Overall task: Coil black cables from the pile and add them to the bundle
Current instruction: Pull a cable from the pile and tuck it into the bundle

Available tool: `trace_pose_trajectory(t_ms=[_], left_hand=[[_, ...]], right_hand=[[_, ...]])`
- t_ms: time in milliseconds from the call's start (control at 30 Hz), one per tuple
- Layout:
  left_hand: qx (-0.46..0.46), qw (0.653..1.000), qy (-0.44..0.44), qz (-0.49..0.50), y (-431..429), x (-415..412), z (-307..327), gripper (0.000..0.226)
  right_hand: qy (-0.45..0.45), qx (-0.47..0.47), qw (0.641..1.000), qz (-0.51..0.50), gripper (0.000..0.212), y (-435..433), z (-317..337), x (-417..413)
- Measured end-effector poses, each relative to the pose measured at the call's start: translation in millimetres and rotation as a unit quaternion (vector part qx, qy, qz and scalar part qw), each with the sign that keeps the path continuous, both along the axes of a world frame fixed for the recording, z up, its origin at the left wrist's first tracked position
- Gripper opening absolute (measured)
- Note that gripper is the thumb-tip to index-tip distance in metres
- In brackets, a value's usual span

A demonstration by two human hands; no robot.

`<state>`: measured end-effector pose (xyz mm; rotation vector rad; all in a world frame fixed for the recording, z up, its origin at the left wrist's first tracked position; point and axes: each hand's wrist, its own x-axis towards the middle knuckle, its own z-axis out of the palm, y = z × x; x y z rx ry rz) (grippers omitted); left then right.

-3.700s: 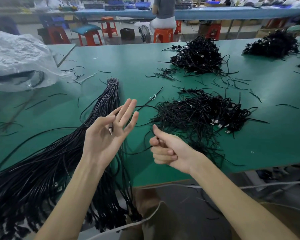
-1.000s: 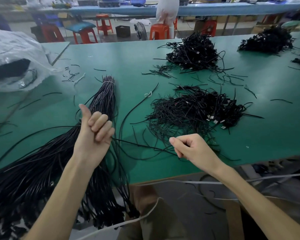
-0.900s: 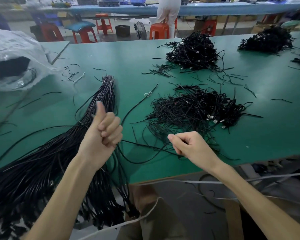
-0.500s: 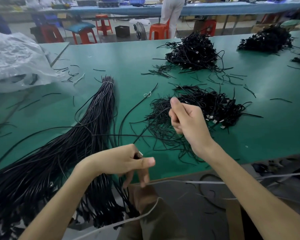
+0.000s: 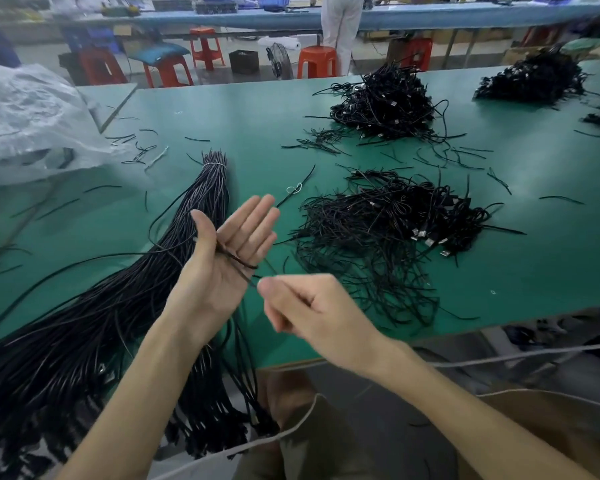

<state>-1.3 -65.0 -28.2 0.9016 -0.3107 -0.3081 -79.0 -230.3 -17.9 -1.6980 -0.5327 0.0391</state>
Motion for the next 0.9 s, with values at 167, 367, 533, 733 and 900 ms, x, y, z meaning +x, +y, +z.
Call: trace_pose_trajectory(t_ms=[167, 367, 533, 733, 900], left_hand=[[-0.044, 0.992, 0.104, 0.057, -1, -5, 10, 0.066], [-0.072, 0.985, 0.146, 0.05, 1, -13, 10, 0.056], [0.015, 0.997, 0.081, -0.006, -4, -21, 5, 0.054], [0.093, 0.991, 0.016, -0.099, -5, -24, 2, 0.038], [0.074, 0.991, 0.01, -0.108, 6, -22, 3, 0.043]], right_hand=[[0.047, 0.044, 0.998, -0.015, 0.051, -1, -18, -2], [0.052, -0.01, 0.997, -0.057, 0.05, -14, -27, 8], [0.097, -0.102, 0.99, -0.033, 0.009, -14, -34, 18], [0.142, -0.104, 0.984, -0.007, 0.032, -6, -35, 22], [0.164, -0.032, 0.986, 0.015, 0.03, -7, -41, 17]])
